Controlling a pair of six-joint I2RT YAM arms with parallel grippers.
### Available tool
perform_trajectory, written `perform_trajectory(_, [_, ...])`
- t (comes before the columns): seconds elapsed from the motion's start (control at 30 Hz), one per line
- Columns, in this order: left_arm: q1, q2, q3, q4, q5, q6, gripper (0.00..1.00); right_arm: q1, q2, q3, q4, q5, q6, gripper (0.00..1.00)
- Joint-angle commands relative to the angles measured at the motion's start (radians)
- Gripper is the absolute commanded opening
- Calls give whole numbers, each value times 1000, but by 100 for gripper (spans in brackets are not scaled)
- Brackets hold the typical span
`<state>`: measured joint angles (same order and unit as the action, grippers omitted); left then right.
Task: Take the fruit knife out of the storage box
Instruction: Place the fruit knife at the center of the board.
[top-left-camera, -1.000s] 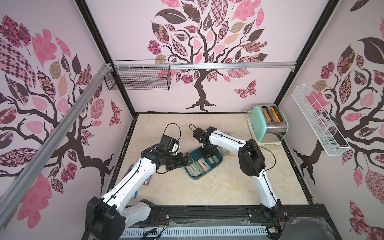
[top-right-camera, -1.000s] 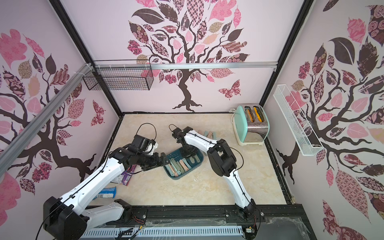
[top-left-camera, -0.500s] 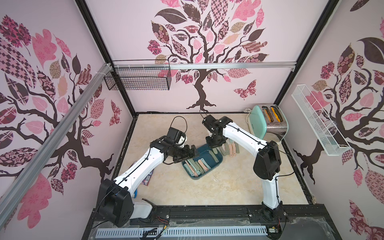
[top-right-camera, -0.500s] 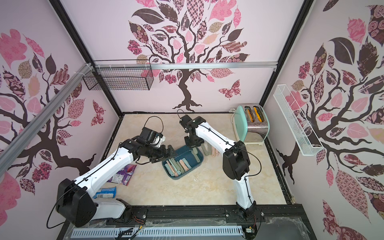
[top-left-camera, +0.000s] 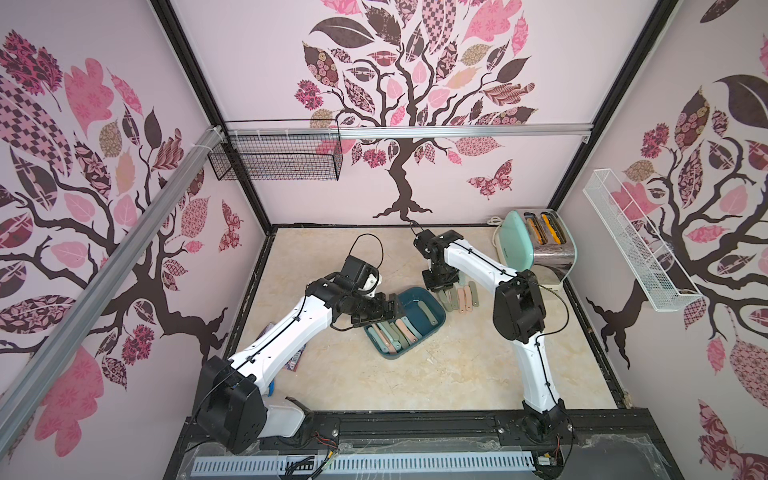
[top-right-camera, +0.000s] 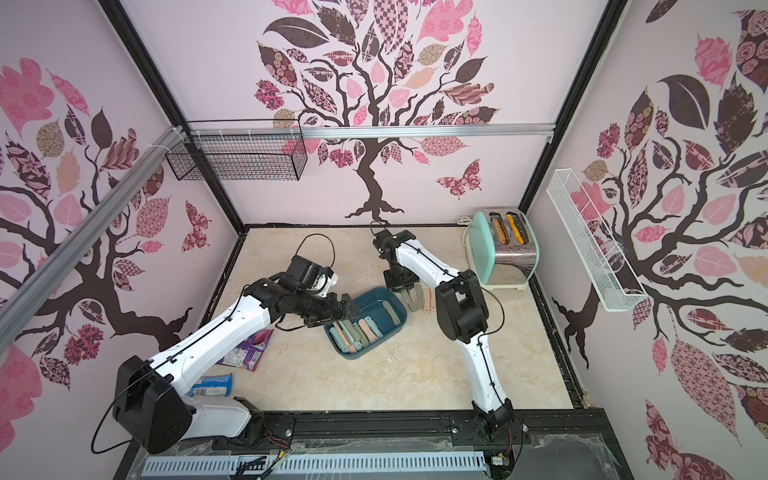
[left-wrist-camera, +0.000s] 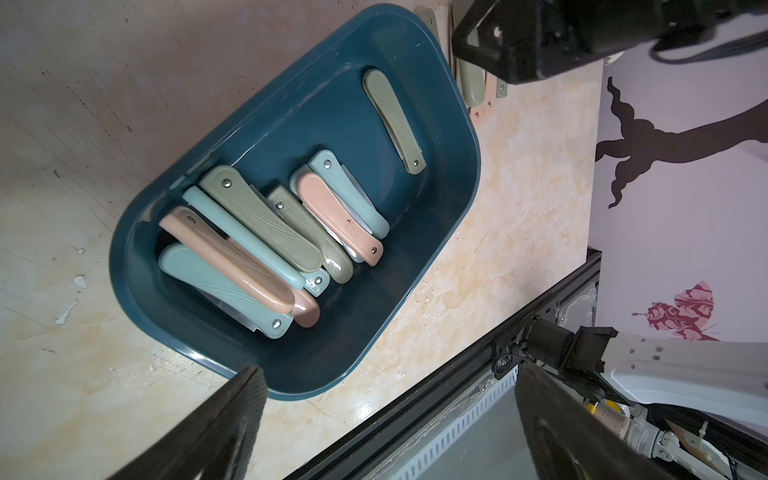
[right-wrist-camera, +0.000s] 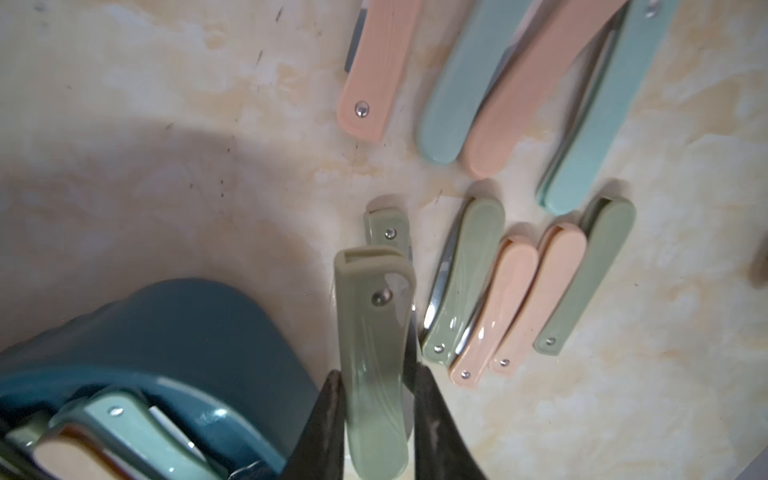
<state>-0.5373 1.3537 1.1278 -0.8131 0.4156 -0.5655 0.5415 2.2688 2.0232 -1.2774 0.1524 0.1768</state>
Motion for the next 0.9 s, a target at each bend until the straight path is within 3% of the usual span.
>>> perform_trajectory(0.0, [9,-39,-24,-31,-19,24,98,-7,20,57,-16,-25,-25,10])
perform_trajectory(0.23, [37,-70,-58,-47,-20,34,98,-8,62,12,24,-189,-19,11])
perform_trajectory(0.6, [42,-58,-64,-48,-8,43,98,-40,110,-8,29,-231,24,11])
perform_trajectory(0.87, [42,-54,-66,-42,-5,44,98,-95,106,-9,9,-187,47,11])
